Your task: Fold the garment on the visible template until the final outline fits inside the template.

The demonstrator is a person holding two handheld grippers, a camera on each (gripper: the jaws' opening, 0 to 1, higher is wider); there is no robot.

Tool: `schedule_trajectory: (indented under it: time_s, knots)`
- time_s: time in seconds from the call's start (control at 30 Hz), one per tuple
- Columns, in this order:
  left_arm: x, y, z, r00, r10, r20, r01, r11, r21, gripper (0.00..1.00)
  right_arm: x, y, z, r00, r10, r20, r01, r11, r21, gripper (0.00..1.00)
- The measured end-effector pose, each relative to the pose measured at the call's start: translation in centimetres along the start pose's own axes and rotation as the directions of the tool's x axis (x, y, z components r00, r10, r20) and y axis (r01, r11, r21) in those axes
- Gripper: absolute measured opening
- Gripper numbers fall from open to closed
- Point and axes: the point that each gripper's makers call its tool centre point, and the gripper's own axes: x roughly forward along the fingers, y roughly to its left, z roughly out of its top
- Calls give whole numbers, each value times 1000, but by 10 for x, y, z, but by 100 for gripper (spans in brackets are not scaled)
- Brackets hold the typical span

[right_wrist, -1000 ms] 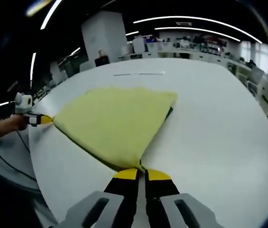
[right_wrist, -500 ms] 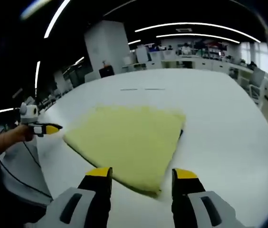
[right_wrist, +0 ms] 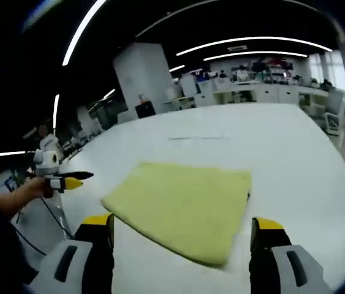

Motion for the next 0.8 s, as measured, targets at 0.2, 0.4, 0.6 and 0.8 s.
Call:
schedule_trajectory:
  time_s: [0.2,0.4,0.6,0.8]
  knots:
    - [-9,-3,4,1000,-1,13,1,1000,12,97,-6,4,2,1000,-6,16,6,1000,-5,99]
    - [-15,-5,1,1000,0,-5,0,999,46,99,-11,10,0,1000,12,23,-12,1000,3,99]
    - [-20,-8,-6,1000,15,-27,-13,998,56,99,-17,8,-1,999,1,32,-1,1000,2,99]
    - [-21,-9,-5,999,18,-36,-15,997,71,99,-19,9,-2,1000,5,22,-4,1000,-10,99]
